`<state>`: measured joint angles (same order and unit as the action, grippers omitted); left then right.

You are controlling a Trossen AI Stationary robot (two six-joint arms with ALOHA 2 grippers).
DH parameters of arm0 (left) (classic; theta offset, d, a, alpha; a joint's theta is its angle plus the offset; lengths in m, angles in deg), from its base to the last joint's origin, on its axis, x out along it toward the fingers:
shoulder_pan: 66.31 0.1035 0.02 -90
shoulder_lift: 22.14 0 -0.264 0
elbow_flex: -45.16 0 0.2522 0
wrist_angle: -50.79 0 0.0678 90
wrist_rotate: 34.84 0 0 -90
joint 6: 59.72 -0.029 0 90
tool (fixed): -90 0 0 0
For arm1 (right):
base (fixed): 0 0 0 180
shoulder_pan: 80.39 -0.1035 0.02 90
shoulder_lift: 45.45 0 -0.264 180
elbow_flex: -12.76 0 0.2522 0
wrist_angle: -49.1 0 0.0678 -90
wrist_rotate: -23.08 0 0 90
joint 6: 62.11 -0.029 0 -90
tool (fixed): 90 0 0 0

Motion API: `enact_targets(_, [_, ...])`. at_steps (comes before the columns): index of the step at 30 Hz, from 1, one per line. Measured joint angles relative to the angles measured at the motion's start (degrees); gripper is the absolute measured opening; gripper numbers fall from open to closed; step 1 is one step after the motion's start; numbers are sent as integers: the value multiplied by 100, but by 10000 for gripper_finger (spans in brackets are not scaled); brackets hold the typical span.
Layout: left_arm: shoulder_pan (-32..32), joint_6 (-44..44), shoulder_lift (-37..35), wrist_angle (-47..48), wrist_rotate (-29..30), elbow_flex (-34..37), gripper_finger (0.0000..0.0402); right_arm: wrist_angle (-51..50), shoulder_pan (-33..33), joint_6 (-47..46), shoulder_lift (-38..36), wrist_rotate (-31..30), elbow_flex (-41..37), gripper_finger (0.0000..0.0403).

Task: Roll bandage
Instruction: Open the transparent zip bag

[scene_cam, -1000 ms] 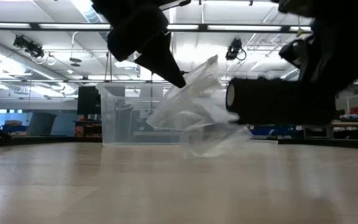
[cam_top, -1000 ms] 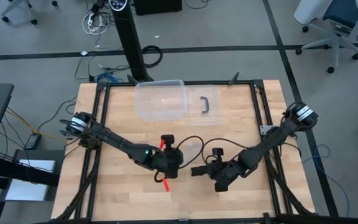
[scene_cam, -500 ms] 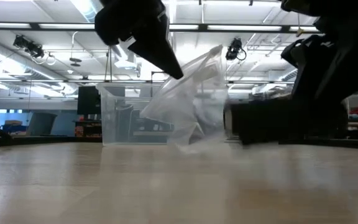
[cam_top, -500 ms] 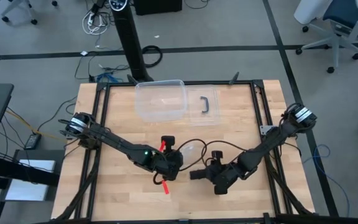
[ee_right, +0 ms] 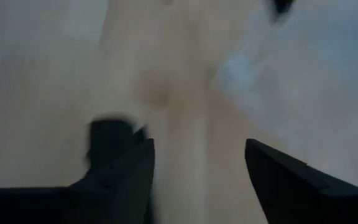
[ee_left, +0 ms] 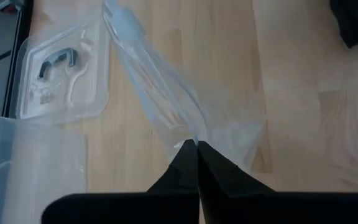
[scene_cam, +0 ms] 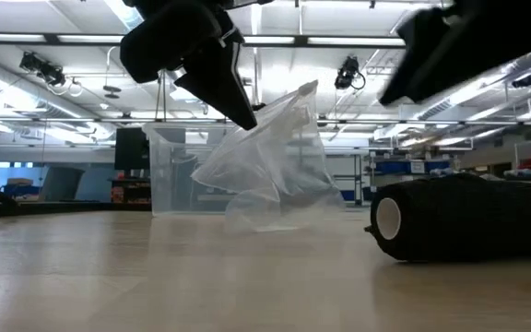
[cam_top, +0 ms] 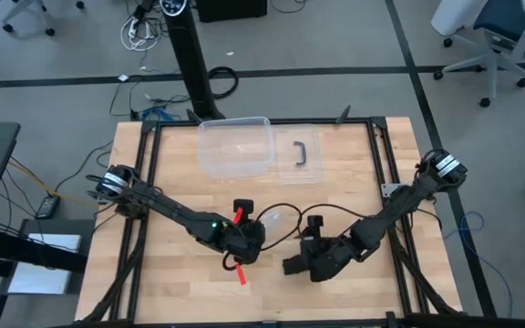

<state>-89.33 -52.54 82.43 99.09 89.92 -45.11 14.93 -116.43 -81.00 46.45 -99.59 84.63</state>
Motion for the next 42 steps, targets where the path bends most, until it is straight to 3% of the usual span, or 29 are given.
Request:
enact_targets(3, [2,-138,2,-197,-10,-53,0,201,64,735,0,-604,64,206])
enact_targets(11, [80,-539,4,-1107,-710,-90,0,1094,97,3182,0,-928,74,88])
enact_targets(16, [262,-847,5,-1565,-1320,-83,0,978,122,3721,82,-832,74,75])
enact_targets(22, [596,-877,5,-1892,-2302,-83,0,859,200,3904,85,-817,77,106])
enact_targets(29, [876,-921,7,-2046,-2864,-81,0,146,437,4029,85,-621,109,115])
enact_targets(32, [988,-853,7,-2074,-3016,-81,0,62,541,3951,85,-504,109,92])
enact_targets(37, [1120,-732,7,-2090,-3136,-83,0,-29,566,3978,85,-474,109,11])
enact_targets(42, [1145,-562,-113,-1881,-2772,-82,0,-488,506,3083,81,-275,109,3])
